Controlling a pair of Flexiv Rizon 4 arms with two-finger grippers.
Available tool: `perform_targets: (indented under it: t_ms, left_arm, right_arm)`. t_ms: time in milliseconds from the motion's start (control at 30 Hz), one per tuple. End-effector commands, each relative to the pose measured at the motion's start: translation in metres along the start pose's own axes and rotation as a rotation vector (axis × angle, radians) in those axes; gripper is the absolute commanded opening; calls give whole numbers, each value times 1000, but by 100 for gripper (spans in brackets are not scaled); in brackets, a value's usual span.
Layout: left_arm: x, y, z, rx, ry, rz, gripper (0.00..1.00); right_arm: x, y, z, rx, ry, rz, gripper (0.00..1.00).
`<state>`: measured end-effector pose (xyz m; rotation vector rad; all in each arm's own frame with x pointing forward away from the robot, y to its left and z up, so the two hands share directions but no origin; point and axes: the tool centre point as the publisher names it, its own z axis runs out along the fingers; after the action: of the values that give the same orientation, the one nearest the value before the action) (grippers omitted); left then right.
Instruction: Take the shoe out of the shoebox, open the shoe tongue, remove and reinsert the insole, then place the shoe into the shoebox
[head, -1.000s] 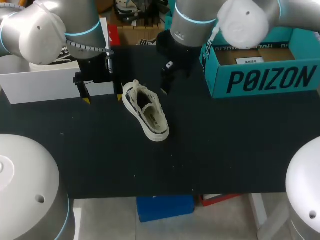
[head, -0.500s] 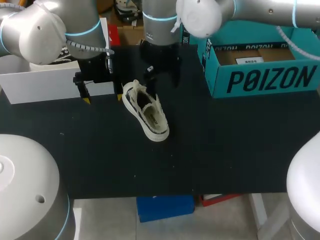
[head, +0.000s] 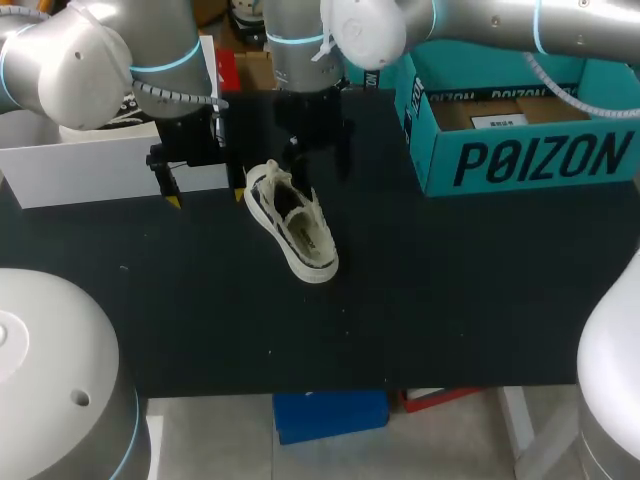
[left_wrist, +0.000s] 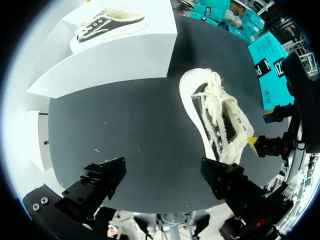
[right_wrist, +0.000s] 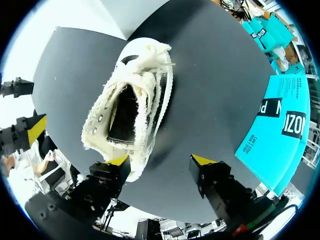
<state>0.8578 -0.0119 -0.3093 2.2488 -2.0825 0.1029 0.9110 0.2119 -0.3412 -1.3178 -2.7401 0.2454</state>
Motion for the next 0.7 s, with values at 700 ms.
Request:
perform_targets:
  t_ms: [700]
  left_arm:
    - [-1,0,0,1,3,1,100]
  right_arm:
    - [2,17,40,-134,2,34,49]
